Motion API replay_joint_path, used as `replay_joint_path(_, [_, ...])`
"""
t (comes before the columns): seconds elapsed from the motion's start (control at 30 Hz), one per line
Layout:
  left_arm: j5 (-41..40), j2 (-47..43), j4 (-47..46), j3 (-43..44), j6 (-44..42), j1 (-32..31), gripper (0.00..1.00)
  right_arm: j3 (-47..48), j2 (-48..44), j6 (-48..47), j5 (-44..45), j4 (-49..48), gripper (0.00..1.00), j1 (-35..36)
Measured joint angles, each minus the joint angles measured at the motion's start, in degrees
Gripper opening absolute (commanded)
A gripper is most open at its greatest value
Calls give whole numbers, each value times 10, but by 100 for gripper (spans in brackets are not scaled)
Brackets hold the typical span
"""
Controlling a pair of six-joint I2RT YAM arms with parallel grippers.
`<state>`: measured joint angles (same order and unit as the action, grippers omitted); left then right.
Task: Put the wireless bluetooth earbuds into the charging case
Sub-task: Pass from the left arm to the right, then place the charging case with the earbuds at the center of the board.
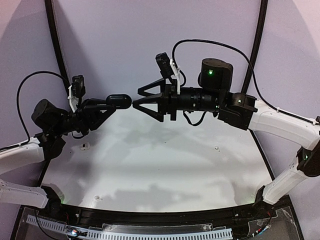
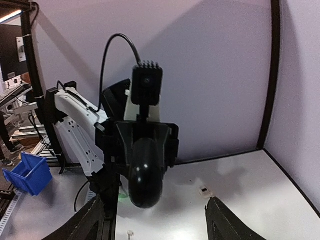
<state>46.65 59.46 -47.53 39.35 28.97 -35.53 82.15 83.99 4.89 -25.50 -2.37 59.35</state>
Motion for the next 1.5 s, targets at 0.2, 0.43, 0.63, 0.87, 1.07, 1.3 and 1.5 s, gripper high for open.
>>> replay_joint_path(0.2, [0,3,-3,0,9,0,1,35,43,0,-45,-32,50,0])
replay_joint_path(0.43, [-1,3,2,0,-12,0,1,78,91,0,-86,-3,27,0])
replay_joint_path(0.63, [-6,2,14,1,-34,0,1,80,94,7,-95,-2,0,-1])
replay_joint_path(0.87, [-20,-2,23,2,-46,0,91,94,100,6,-100,16,0,-8])
replay_joint_path(1.07, [-90,-16,54,-2,-64,0,99,94,99,47,-113,36,0,-56])
replay_joint_path(1.3, [-224,-36,143,-9,-126,0,99,79,101,76,-168,137,0,-304])
replay_joint_path(1.5, [-253,-38,178,-10,-154,0,99,89,241,56,-217,211,0,-482])
